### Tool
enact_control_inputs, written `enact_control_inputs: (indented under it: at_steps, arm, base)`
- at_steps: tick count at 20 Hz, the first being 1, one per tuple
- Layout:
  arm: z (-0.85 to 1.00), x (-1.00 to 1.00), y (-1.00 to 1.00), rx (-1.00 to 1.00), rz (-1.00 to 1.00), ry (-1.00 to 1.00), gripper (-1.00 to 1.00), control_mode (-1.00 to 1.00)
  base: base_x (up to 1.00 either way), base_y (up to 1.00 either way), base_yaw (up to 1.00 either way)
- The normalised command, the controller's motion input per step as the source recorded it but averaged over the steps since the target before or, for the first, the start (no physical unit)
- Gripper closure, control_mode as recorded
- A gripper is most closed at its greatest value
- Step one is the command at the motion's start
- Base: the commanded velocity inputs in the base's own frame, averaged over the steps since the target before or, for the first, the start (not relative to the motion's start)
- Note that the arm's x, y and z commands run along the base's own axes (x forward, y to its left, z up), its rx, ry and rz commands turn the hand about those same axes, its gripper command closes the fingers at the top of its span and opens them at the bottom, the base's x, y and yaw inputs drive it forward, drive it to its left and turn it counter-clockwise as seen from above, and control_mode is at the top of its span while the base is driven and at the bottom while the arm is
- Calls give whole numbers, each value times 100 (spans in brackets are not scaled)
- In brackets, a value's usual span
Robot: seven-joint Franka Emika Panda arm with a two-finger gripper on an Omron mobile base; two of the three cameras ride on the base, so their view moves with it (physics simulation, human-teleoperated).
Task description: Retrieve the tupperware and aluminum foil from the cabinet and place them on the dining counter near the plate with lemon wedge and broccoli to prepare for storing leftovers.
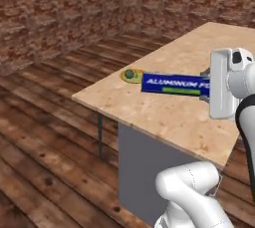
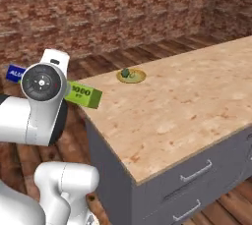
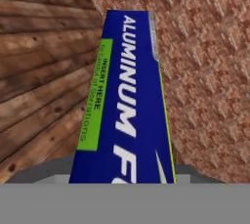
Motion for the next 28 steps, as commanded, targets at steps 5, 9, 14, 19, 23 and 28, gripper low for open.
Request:
enact_control_inputs:
  at_steps: [5,9,14,19,23,28]
  arm:
    - [0,0,0,0,0,0,100,100]
    - [0,0,0,0,0,0,100,100]
    - [0,0,0,0,0,0,100,100]
    - [0,0,0,0,0,0,100,100]
    - [0,0,0,0,0,0,100,100]
    - [0,0,0,0,0,0,100,100]
  base:
    - [39,80,-79]
    - [23,94,-69]
    - [-4,100,-38]
    - [-16,100,-15]
    - [0,100,-13]
    - [26,100,-33]
